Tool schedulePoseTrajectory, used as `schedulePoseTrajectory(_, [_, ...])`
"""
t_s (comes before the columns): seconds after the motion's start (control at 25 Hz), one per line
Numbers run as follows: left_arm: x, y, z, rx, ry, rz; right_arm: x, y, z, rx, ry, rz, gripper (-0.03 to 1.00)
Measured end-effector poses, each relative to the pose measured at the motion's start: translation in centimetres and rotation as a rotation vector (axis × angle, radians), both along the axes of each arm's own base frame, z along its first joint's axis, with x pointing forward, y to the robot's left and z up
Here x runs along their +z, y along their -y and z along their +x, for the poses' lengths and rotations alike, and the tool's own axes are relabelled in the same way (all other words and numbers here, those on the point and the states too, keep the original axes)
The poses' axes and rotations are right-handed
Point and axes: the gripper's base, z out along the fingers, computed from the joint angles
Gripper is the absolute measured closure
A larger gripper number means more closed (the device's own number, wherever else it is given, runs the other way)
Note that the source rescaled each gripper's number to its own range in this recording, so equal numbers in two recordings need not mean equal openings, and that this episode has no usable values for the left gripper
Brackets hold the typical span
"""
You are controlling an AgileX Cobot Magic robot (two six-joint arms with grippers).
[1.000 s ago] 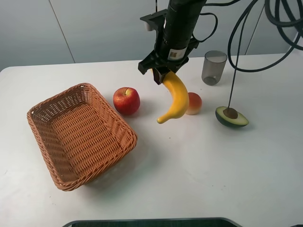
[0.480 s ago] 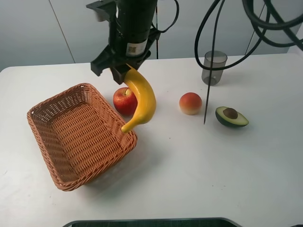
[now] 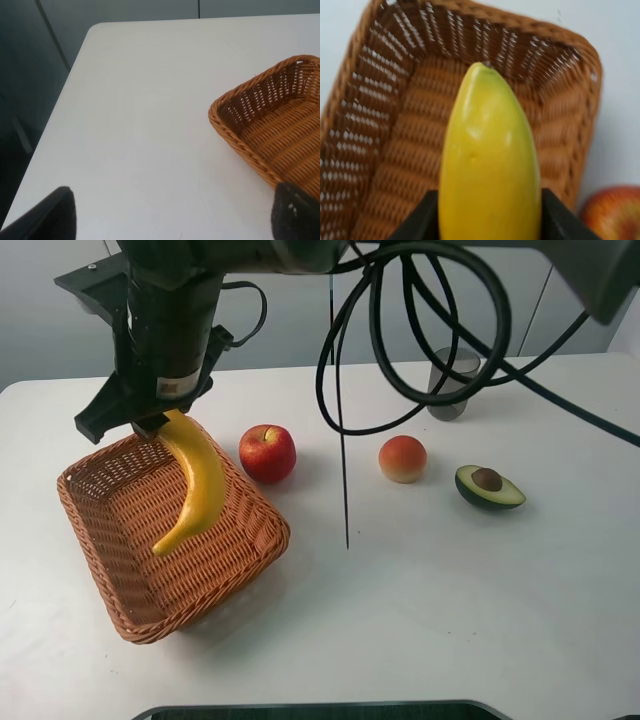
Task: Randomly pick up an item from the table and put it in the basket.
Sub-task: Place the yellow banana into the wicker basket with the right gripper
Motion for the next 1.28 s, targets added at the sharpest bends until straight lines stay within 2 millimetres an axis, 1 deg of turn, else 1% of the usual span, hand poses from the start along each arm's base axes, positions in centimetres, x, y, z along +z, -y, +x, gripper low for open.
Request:
schedulePoseTrajectory(0.2, [0.0, 0.0, 0.0, 0.0, 0.0, 0.0, -1.6, -0.9, 0.0, 0.009, 0.009, 0.01, 0.94])
schedulePoseTrajectory(0.4, [0.0, 0.0, 0.0, 0.0, 0.0, 0.0, -4.5, -1.2, 0.2, 0.012, -0.014, -0.037, 0.94])
schedulePoseTrajectory(0.52, [0.0, 0.0, 0.0, 0.0, 0.0, 0.0, -5.7, -1.3, 0.3, 0.015, -0.021, -0.063, 0.94])
schedulePoseTrajectory(0.64, [0.0, 0.0, 0.0, 0.0, 0.0, 0.0, -6.0, -1.3, 0.3, 0.015, -0.024, -0.07, 0.94])
schedulePoseTrajectory(0.88, [0.0, 0.0, 0.0, 0.0, 0.0, 0.0, -6.0, -1.3, 0.3, 0.015, -0.024, -0.07, 0.93])
schedulePoseTrajectory(0.92, [0.0, 0.0, 0.0, 0.0, 0.0, 0.0, -6.0, -1.3, 0.3, 0.015, -0.024, -0.07, 0.88])
schedulePoseTrajectory(0.96, [0.0, 0.0, 0.0, 0.0, 0.0, 0.0, -6.1, -1.3, 0.3, 0.015, -0.026, -0.073, 0.75])
schedulePoseTrajectory(1.0, [0.0, 0.0, 0.0, 0.0, 0.0, 0.0, -6.1, -1.3, 0.3, 0.016, -0.025, -0.075, 0.59])
schedulePoseTrajectory(1.08, [0.0, 0.0, 0.0, 0.0, 0.0, 0.0, -6.1, -1.3, 0.3, 0.016, -0.025, -0.075, 0.3])
schedulePoseTrajectory(1.12, [0.0, 0.0, 0.0, 0.0, 0.0, 0.0, -6.1, -1.3, 0.3, 0.016, -0.026, -0.077, 0.18])
schedulePoseTrajectory(1.16, [0.0, 0.0, 0.0, 0.0, 0.0, 0.0, -6.1, -1.2, 0.3, 0.016, -0.03, -0.079, 0.07])
schedulePoseTrajectory(1.2, [0.0, 0.0, 0.0, 0.0, 0.0, 0.0, -6.1, -1.2, 0.2, 0.014, -0.036, -0.081, 0.02])
schedulePoseTrajectory(1.28, [0.0, 0.0, 0.0, 0.0, 0.0, 0.0, -5.8, -1.2, 0.1, 0.009, -0.051, -0.071, -0.02])
